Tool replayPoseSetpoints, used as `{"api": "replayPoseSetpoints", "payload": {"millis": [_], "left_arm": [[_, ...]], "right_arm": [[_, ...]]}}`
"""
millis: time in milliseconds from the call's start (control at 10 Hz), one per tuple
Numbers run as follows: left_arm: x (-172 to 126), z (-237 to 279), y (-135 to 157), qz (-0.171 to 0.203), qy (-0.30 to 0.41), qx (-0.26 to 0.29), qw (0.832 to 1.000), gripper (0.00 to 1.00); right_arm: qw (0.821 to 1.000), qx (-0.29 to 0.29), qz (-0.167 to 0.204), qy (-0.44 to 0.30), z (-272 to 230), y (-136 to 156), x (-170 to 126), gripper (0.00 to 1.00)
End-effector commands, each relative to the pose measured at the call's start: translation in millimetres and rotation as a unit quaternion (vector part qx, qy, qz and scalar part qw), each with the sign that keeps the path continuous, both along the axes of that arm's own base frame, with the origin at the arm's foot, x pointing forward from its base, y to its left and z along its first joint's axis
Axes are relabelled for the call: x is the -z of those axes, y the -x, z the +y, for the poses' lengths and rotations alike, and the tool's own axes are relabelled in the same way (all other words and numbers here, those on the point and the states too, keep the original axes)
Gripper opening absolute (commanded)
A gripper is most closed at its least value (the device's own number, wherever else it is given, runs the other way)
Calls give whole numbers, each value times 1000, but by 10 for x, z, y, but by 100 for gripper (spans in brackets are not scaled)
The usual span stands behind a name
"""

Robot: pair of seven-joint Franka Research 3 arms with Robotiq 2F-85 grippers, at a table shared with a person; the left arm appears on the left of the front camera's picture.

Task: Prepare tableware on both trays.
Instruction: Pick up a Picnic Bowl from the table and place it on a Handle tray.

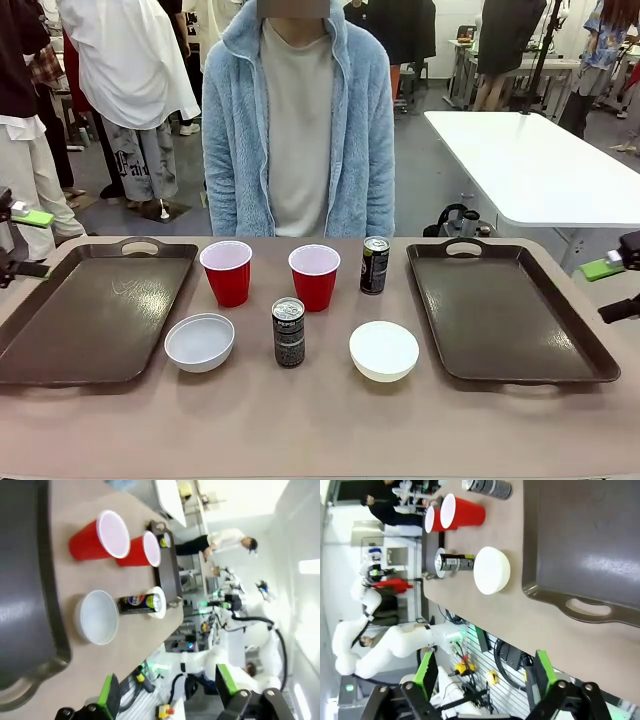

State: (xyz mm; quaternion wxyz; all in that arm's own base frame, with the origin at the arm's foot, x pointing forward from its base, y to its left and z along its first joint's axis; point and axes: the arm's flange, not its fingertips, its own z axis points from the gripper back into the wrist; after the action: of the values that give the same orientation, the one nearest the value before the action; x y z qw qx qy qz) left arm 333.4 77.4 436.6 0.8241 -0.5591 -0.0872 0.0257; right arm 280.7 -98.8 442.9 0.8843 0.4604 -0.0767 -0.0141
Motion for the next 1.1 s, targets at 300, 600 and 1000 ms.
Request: {"api": "replayPoseSetpoints", "payload": {"millis": [300, 600, 1000], "left_arm": [[-7, 576, 260, 5, -7, -45, 999, 100], [8, 593, 269, 16, -5, -51, 999, 100], [8, 593, 269, 16, -5, -51, 999, 100]], "right_arm": [[999, 29, -34, -28, -192, 565, 133, 100], [999, 35, -26, -21, -410, 360, -53, 100], [999, 35, -26, -21, -410, 360, -53, 100]]}}
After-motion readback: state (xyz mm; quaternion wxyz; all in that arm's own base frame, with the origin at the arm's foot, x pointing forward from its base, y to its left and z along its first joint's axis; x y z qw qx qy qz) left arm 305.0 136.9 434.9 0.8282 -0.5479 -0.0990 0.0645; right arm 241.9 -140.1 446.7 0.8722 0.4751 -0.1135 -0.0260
